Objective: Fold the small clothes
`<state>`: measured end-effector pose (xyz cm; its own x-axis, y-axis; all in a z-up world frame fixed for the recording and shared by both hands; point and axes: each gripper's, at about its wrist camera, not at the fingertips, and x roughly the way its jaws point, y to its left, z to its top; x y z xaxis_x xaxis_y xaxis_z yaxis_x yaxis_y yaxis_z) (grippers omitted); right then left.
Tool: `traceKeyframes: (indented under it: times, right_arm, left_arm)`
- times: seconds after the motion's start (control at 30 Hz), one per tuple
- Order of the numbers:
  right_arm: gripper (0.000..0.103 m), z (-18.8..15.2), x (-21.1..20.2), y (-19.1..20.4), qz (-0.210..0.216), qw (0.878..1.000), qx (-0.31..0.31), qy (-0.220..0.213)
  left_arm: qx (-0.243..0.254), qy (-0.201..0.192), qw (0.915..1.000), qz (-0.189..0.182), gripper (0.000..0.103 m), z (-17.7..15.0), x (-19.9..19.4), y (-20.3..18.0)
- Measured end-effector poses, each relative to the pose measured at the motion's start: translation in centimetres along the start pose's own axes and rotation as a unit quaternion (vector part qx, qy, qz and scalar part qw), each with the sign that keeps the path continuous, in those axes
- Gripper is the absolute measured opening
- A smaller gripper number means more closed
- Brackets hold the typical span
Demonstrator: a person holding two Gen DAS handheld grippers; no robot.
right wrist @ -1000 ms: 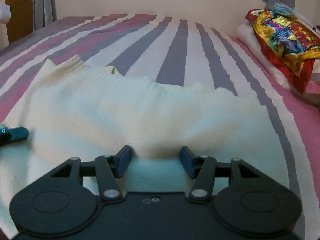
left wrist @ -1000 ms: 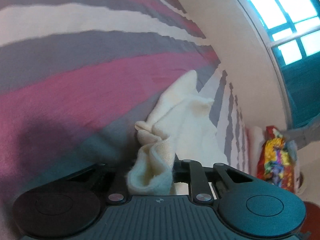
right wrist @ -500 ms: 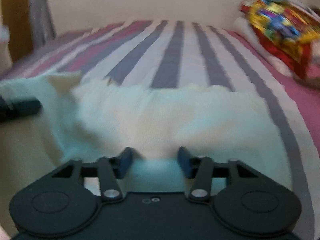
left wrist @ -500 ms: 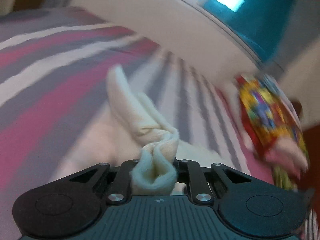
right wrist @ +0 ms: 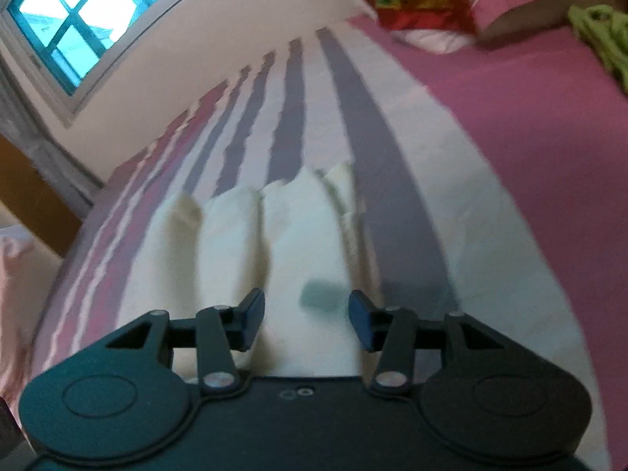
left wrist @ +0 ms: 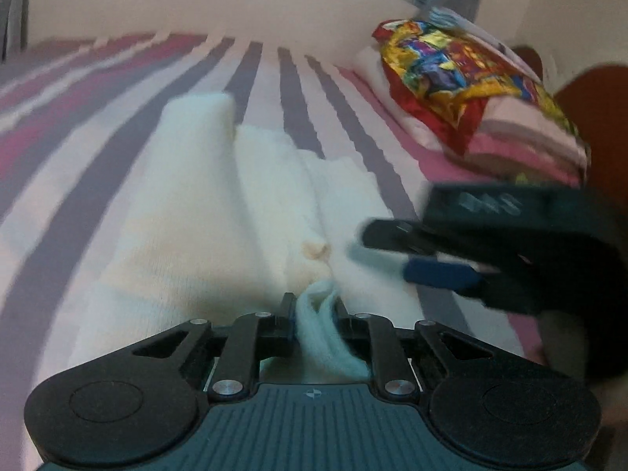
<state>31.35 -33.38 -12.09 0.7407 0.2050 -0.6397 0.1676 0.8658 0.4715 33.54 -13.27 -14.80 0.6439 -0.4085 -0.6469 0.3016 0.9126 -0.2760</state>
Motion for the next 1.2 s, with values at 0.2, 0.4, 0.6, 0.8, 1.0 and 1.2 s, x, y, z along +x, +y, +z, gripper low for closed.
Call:
traceKeyframes:
  times: [0.2, 0.4, 0.6, 0.8, 1.0, 1.2]
  right_arm:
    - [0.055, -0.6, 2.3, 3.0, 0.026, 0.998, -0.027, 0.047]
    - [0.060, -0.5, 4.6, 5.0, 0.027, 0.997, -0.036, 0.063]
    - [0.025, -0.8, 6.2, 6.4, 0.018, 0.997, -0.059, 0.055]
    - [0.016, -1.9, 3.0, 7.6, 0.016, 0.994, -0.110, -0.005]
    - [0.015, -0.7, -0.1, 7.5, -0.038, 0.980, -0.192, -0.045]
    - [0.017, -0.6, 2.1, 3.7, -0.094, 0.980, -0.174, -0.008]
  left_arm:
    - [-0.005, 0.001, 0.9997, -0.024, 0.076, -0.8, -5.8, 2.0]
    - [-0.051, -0.027, 0.9980, 0.028, 0.076, 1.7, -8.6, 8.5]
    - [-0.079, -0.042, 0.9942, 0.060, 0.076, 4.0, -6.3, 12.7]
    - [-0.050, -0.050, 0.9961, 0.052, 0.076, 5.1, -3.2, 10.7]
    - [-0.029, -0.037, 0.9983, 0.035, 0.076, 4.9, -1.0, 7.4]
    - [-0.041, 0.039, 0.9980, 0.028, 0.076, 1.8, 2.1, 6.3]
